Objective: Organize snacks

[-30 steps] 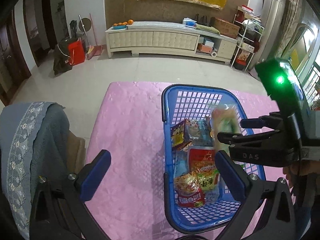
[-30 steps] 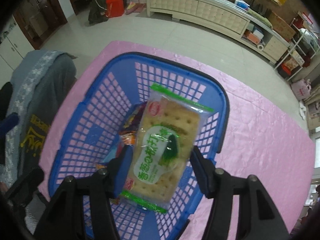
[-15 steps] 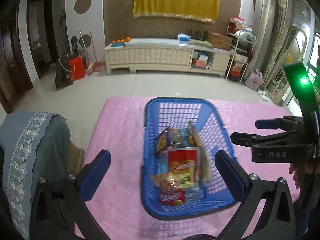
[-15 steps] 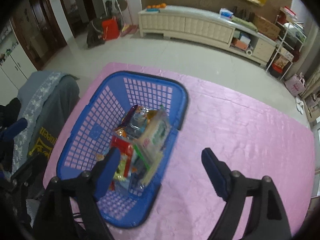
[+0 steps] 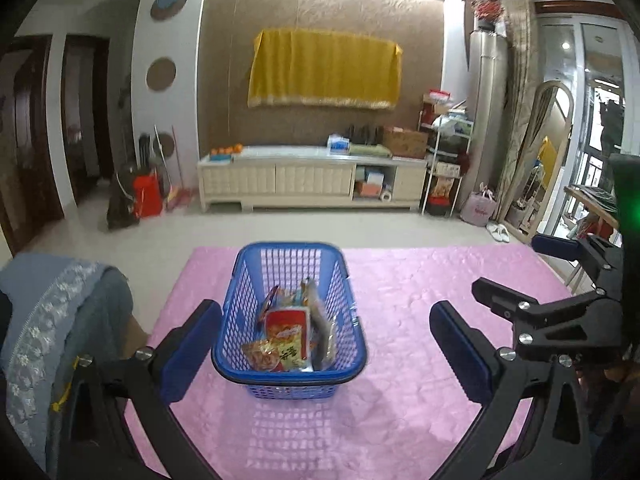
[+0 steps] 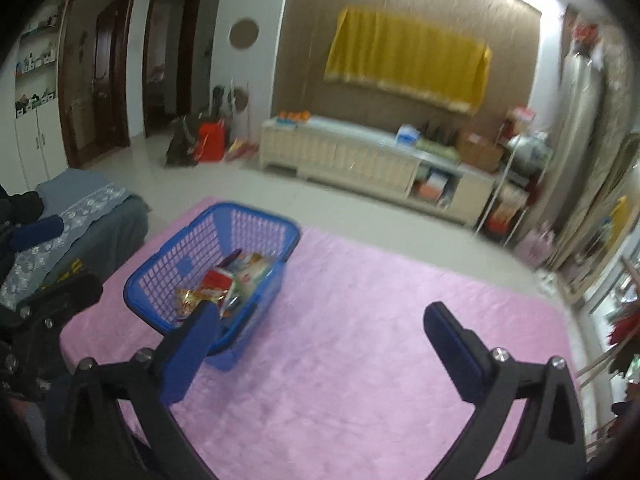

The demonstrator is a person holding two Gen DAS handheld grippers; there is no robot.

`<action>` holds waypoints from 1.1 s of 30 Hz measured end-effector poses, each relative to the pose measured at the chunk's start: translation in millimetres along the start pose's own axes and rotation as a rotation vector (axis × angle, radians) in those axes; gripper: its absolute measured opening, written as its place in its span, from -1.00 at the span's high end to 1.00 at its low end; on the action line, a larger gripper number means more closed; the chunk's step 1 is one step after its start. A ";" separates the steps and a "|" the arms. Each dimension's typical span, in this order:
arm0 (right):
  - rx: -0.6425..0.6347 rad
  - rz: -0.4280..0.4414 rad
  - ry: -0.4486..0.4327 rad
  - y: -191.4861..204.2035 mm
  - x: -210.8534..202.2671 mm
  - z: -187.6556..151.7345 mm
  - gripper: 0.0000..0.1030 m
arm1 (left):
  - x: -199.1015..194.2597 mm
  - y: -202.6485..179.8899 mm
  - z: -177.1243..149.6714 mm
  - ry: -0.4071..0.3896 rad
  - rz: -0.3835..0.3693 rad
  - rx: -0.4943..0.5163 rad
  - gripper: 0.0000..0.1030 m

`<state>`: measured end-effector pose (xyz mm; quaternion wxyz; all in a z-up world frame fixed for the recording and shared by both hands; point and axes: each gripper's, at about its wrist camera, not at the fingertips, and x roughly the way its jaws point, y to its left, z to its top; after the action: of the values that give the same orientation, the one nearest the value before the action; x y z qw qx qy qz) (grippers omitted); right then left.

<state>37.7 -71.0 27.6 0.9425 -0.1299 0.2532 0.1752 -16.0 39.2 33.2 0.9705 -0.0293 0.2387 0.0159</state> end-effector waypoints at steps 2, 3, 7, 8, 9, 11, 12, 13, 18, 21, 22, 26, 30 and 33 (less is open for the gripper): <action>0.016 -0.011 -0.021 -5.2 -15.0 -2.9 -1.00 | -15.7 -12.0 -0.9 -0.029 0.001 0.015 -1.00; 0.021 -0.009 -0.031 -7.3 -22.7 -6.0 -1.00 | -20.7 -15.4 -1.0 -0.037 -0.001 0.013 -1.00; 0.044 -0.023 -0.078 -9.6 -58.7 -20.1 -1.00 | -42.5 -28.2 -7.2 -0.080 0.010 0.007 -1.00; 0.046 -0.032 -0.086 -9.3 -67.6 -23.0 -1.00 | -46.6 -30.0 -9.3 -0.087 0.016 0.003 -1.00; 0.048 -0.034 -0.095 -9.7 -73.6 -24.6 -1.00 | -52.2 -31.5 -11.6 -0.093 0.013 -0.010 -1.00; 0.063 -0.007 -0.110 -9.3 -88.7 -28.7 -1.00 | -58.2 -32.3 -14.2 -0.089 -0.024 -0.033 -1.00; 0.064 0.001 -0.114 -9.3 -95.2 -30.1 -1.00 | -62.1 -33.5 -15.4 -0.087 -0.034 -0.036 -1.00; 0.065 -0.001 -0.115 -9.7 -101.2 -31.8 -1.00 | -65.2 -34.6 -16.1 -0.090 -0.031 -0.034 -1.00; 0.085 -0.017 -0.136 -13.8 -118.9 -35.3 -1.00 | -76.5 -38.0 -18.8 -0.103 -0.025 -0.031 -1.00; 0.103 -0.019 -0.134 -16.0 -124.0 -40.5 -1.00 | -81.6 -39.2 -21.3 -0.103 -0.019 -0.024 -1.00; 0.109 -0.018 -0.135 -16.4 -125.0 -41.9 -1.00 | -83.6 -39.8 -22.1 -0.103 -0.019 -0.023 -1.00; 0.119 -0.014 -0.124 -14.9 -126.0 -48.4 -1.00 | -84.1 -41.4 -26.0 -0.105 -0.023 -0.013 -1.00; 0.116 -0.010 -0.117 -11.3 -128.0 -51.6 -1.00 | -84.8 -43.6 -29.4 -0.103 -0.029 -0.001 -1.00; 0.118 0.001 -0.111 -9.8 -129.8 -52.5 -1.00 | -85.7 -44.2 -32.4 -0.098 -0.033 0.001 -1.00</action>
<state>-86.3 -131.7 53.0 0.9610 -0.0642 0.2105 0.1672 -104.9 -8.4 46.5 0.9811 -0.0321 0.1906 0.0011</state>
